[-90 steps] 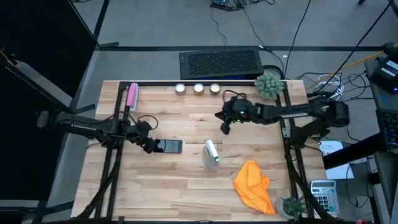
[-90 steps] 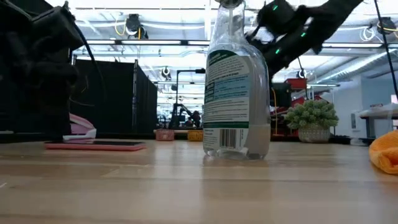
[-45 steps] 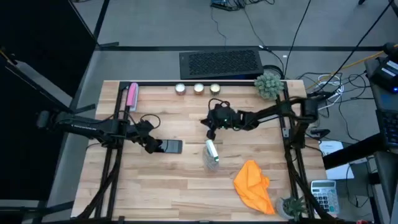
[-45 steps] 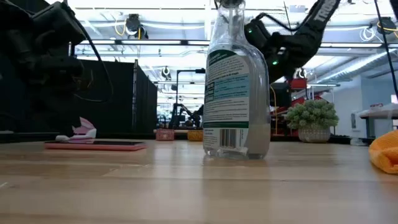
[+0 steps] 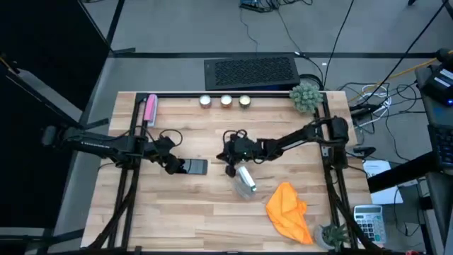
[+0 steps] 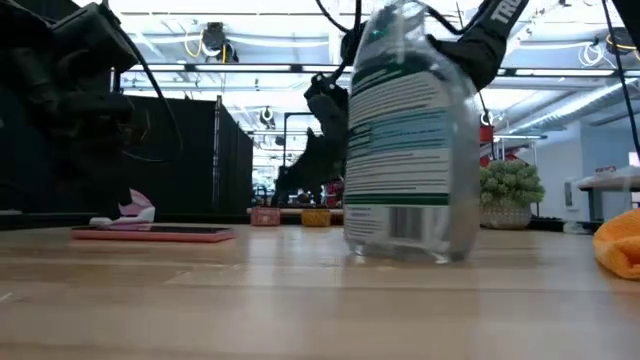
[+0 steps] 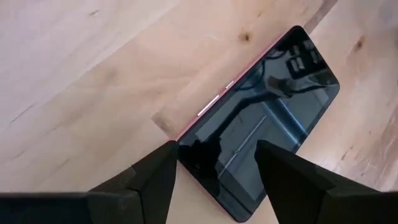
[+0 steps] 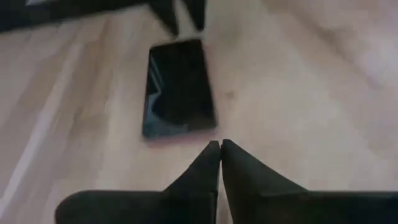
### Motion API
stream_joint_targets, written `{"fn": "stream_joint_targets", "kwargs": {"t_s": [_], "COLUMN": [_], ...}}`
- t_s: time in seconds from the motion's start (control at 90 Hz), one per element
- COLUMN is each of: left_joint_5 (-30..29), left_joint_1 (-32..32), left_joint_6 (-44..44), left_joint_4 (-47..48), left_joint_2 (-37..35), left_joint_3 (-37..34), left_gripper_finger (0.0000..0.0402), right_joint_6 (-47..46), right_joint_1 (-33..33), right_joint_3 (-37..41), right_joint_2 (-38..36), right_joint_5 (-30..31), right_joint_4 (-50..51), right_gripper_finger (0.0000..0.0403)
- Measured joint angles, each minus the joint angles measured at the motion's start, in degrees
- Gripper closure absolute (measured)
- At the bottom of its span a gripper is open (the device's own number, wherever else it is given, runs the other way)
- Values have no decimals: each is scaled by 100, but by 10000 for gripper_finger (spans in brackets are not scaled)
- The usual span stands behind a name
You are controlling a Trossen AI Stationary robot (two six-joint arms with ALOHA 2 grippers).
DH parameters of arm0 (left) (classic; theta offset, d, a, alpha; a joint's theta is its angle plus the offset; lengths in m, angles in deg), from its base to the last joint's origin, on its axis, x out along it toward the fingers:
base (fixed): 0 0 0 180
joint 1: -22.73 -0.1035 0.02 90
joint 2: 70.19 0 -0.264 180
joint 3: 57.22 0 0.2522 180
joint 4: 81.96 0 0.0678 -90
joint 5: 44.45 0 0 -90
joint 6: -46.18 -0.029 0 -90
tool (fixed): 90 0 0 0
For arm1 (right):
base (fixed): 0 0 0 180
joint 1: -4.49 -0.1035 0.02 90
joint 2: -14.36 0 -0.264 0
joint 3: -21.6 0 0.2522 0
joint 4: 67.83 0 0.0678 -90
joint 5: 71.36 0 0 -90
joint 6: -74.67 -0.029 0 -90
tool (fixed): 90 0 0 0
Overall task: Apply microfiber cloth
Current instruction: Spray the front of the cellphone using spray bottle
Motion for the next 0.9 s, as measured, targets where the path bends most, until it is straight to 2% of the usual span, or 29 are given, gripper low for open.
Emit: {"fn": "stream_joint_targets", "kwargs": {"t_s": [0.222,0.444,0.611,0.9], "left_joint_5": [87,138,318,411], "left_joint_1": [0,44,45,48], "left_joint_6": [13,615,926,1257], "left_joint_4": [53,690,667,-68], "left_joint_2": [0,-37,-35,-35], "left_joint_3": [6,92,-99,-369], "left_gripper_finger": [196,196,196,196], "right_joint_6": [-65,-479,-583,-472], "right_joint_1": [-125,-144,-253,-391], "right_joint_3": [10,-18,-325,-1049], "right_joint_2": [-124,170,640,1382], "right_joint_5": [-134,45,60,71], "right_joint_4": [996,-39,-73,-127], "right_gripper_finger": [403,403,403,403]}}
